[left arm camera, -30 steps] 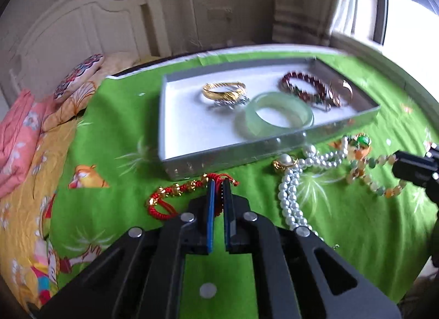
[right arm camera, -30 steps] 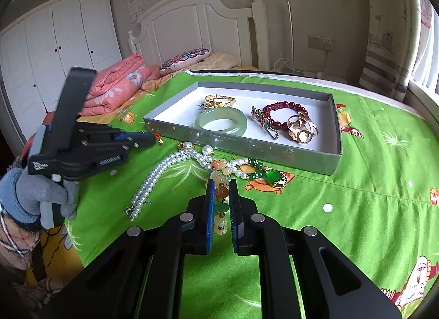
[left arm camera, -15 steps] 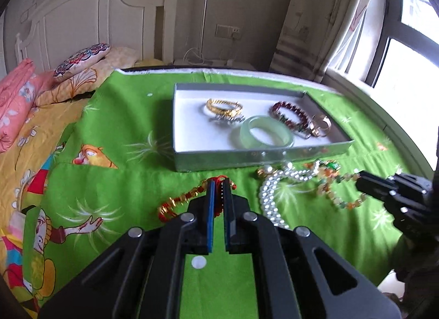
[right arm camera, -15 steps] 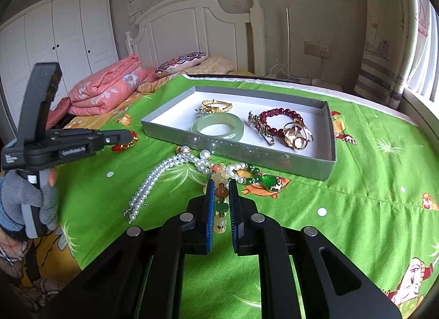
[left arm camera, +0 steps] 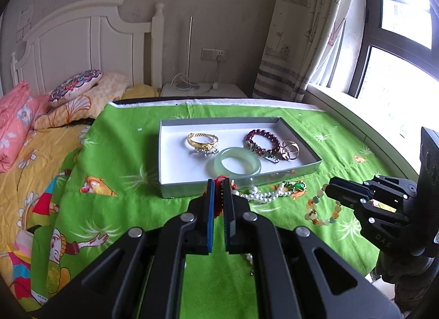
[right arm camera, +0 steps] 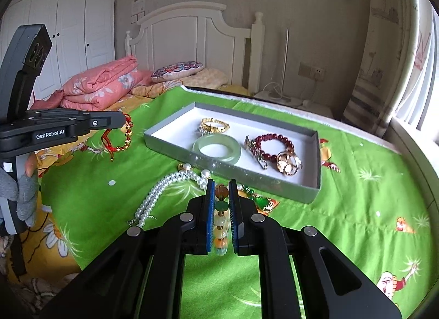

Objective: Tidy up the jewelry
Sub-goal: 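Carry both bracelets into the box and open both tools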

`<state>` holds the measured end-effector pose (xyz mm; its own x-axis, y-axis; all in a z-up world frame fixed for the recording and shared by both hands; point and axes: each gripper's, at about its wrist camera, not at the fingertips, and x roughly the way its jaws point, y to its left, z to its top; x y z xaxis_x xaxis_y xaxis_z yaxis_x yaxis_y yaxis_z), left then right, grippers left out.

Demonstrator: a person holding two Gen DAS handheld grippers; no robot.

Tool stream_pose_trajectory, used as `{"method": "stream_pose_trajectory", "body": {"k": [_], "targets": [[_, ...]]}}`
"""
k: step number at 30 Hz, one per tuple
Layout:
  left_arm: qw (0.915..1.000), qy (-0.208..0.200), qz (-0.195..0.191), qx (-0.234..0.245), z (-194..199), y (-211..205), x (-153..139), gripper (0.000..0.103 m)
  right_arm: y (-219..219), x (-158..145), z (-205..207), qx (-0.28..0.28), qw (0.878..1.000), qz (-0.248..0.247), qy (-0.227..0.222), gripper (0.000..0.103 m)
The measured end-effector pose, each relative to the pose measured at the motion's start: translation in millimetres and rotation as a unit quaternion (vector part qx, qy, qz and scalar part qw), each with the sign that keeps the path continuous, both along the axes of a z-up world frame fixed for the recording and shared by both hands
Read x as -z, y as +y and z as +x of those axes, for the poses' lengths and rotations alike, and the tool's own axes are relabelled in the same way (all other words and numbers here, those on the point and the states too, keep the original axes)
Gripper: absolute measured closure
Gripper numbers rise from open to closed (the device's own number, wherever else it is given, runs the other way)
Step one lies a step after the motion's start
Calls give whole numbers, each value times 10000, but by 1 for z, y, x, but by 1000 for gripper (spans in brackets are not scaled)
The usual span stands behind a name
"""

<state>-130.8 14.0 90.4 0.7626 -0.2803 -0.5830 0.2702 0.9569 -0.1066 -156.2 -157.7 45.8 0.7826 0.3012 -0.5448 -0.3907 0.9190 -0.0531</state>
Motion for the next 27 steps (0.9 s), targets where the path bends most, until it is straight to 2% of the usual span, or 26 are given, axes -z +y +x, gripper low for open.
{"method": "stream_pose_trajectory", "body": {"k": [15,27], "targets": [[9998,-182,111,69,-6,-5,-17,98,3,-18,-10,156,9991,-199,-327,92],[9987,-322,317,249,16,-20,-36,98,1,-38,7,327,9972,-325,-597,92]]}}
